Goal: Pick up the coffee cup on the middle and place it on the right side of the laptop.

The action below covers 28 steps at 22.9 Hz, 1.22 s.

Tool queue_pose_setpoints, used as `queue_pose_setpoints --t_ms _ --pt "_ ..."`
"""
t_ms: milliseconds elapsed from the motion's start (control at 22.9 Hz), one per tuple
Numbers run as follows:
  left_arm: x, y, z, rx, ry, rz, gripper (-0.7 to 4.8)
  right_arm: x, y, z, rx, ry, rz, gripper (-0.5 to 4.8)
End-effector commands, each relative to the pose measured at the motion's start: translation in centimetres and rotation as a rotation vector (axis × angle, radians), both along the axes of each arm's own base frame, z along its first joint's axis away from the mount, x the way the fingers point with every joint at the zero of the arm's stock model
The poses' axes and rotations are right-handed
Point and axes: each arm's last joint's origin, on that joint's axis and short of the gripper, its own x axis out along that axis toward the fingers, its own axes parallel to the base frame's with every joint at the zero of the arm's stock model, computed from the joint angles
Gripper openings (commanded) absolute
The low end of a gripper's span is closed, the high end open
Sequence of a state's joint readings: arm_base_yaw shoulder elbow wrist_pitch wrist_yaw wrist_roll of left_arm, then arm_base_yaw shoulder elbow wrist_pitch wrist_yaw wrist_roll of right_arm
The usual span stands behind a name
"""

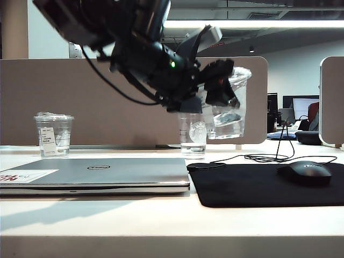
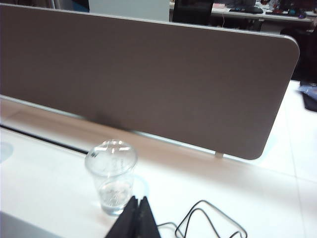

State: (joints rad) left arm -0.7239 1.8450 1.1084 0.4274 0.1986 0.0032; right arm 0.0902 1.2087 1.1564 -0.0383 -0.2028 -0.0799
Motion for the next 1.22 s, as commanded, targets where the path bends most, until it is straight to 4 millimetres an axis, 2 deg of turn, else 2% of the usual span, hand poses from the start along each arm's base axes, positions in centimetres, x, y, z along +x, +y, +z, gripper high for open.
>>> queue_pose_setpoints --t_ms 44,131,305,349,480,567,916,1047,1221 --pt "0.9 -0.6 -1.7 -0.032 -0.012 0.027 3.01 -0.6 -0.1 0.0 -0.008 0.037 -0.003 -0.04" --pt "1.3 -0.9 -3.4 -0.045 0.012 0.036 3.01 -0.6 -0.1 -0.2 -0.013 0.056 -0.002 -0.04" --pt "1.5 -1.2 -5.2 -0.027 0.05 0.04 3.11 -0.6 -0.2 -0.2 -0.019 0.064 -0.046 -0.04" --pt "1.5 -1.2 -5.3 -0.024 0.053 0.039 3.17 -0.6 -0.2 -0.3 -0.02 0.066 -0.047 -0.04" --pt "1.5 -1.2 -5.6 -0.013 0.065 0.039 4.05 -0.6 -0.2 -0.3 -0.02 0.07 -0.049 -0.04" --pt "1.5 -1.2 -5.6 -0.011 0.067 0.039 4.37 -0.6 -0.2 -0.3 -0.02 0.07 -0.049 -0.04" --pt "0.9 -1.1 -6.5 0.069 0.158 0.01 4.42 -0.6 -0.2 -0.3 -0.02 0.07 -0.05 -0.04" --pt "0.0 -1.1 -6.2 0.128 0.213 0.007 4.68 -0.6 -0.2 -0.3 -0.02 0.07 -0.049 -0.04" --pt "-1.3 -0.9 -3.8 0.169 0.212 0.043 4.71 -0.8 -0.2 -0.2 -0.02 0.067 -0.049 -0.04"
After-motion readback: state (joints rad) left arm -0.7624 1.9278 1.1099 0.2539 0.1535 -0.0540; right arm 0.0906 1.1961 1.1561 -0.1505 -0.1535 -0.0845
